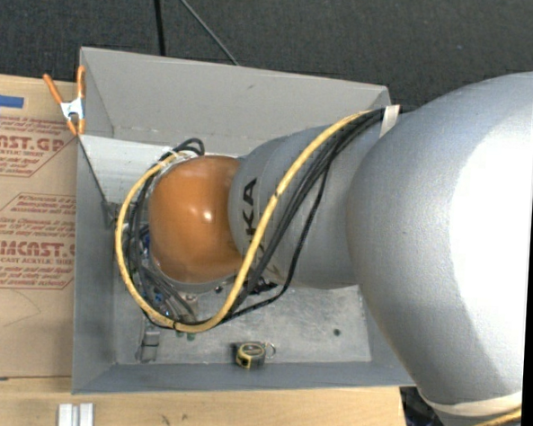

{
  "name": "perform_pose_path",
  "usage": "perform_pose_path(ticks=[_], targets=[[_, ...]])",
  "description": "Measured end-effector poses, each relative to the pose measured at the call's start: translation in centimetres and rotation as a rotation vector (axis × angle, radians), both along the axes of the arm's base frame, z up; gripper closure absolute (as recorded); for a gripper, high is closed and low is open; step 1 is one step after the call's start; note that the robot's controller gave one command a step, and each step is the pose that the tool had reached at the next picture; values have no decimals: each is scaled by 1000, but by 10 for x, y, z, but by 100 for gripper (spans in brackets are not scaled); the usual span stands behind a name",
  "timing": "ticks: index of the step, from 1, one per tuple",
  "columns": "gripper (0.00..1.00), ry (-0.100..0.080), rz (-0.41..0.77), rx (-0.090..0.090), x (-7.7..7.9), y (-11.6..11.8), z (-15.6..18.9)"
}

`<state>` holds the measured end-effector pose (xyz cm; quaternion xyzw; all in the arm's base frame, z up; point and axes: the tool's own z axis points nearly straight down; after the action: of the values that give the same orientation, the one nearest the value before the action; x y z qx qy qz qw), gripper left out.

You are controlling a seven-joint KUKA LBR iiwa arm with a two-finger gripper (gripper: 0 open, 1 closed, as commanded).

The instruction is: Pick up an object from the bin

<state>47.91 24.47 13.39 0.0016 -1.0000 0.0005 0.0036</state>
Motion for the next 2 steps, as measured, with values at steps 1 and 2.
perform_pose_path(ticks=[1, 2], targets=[[0, -16, -55, 7, 54, -75, -63], [0, -8, -2, 5, 31, -16, -33]])
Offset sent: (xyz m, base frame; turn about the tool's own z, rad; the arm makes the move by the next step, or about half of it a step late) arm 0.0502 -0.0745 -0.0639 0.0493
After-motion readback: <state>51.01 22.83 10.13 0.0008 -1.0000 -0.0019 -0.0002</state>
